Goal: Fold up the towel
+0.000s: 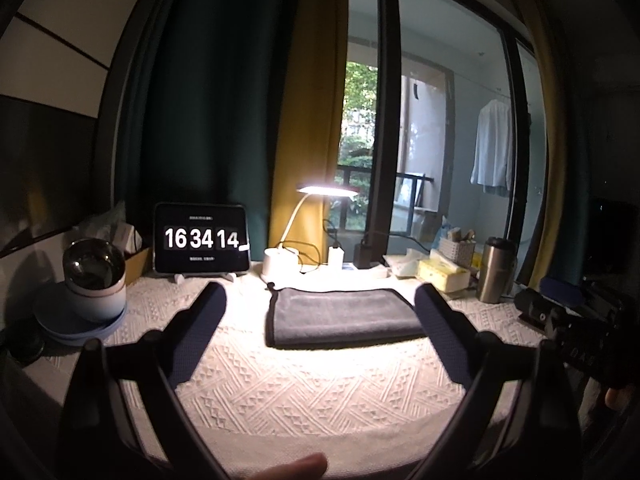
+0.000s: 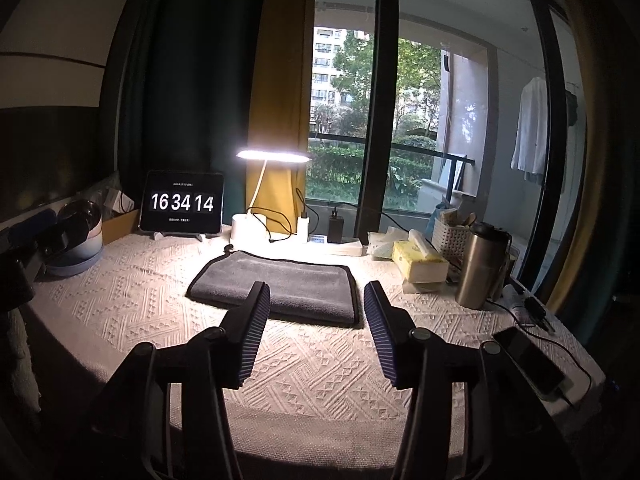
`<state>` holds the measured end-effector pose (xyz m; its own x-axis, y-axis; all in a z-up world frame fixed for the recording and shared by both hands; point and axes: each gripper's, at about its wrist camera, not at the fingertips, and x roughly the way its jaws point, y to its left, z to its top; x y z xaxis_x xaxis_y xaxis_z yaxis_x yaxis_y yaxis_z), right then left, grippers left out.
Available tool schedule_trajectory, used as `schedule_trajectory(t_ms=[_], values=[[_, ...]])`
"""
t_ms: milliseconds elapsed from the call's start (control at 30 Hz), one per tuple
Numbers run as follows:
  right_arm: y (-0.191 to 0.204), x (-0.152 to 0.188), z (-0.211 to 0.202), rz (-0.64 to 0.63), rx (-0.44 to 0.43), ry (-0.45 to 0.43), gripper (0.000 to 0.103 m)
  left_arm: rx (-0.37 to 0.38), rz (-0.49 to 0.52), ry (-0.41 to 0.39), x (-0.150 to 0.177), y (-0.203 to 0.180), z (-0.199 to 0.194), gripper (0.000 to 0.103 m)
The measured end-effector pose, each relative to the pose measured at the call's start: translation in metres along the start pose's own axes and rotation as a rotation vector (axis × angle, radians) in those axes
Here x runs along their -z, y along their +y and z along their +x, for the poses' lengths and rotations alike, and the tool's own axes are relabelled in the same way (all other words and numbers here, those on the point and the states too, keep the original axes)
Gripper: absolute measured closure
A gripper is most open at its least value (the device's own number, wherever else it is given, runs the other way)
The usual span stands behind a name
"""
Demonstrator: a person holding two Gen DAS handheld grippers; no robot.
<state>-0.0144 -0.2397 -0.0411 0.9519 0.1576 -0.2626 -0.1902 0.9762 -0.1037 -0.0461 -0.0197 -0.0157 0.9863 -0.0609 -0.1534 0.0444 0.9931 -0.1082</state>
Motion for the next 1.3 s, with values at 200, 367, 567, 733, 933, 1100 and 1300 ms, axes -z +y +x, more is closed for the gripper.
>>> schedule_trajectory(t_ms=[200,367,567,733,933,1100,1300], values=[[-0.0021,0.0004,-0.001,0.002,0.005,-0.001,0.051,0.01,0.011,-0.006,-0.0018,-0.0021,-0.0007,0.007],[-0.0038,-0.0002,-0.0006,0.003,0.007,-0.002,0.051,0.008,0.007,-0.001,-0.0019,-0.0018,-0.0001,0.007],[-0.0031,-0.0007,0.0032,-0.001,0.004,0.004,0.051,0.007,0.004,0.006,-0.0011,-0.001,0.0001,0.007],[-0.0025,-0.0008,0.0037,-0.003,0.002,0.004,0.051,0.008,0.003,0.006,-0.0011,-0.0008,0.0,0.007],[-0.0025,-0.0008,0.0036,-0.002,0.003,0.004,0.051,0.007,0.003,0.005,-0.0013,-0.001,-0.0003,0.007],[-0.0027,-0.0007,0.0037,-0.002,0.003,0.003,0.051,0.009,0.003,0.003,-0.001,-0.0015,-0.0006,0.007],[-0.0019,0.0,0.0035,0.0,0.003,0.006,0.051,0.009,0.002,0.003,-0.0002,-0.0024,-0.0018,0.007]])
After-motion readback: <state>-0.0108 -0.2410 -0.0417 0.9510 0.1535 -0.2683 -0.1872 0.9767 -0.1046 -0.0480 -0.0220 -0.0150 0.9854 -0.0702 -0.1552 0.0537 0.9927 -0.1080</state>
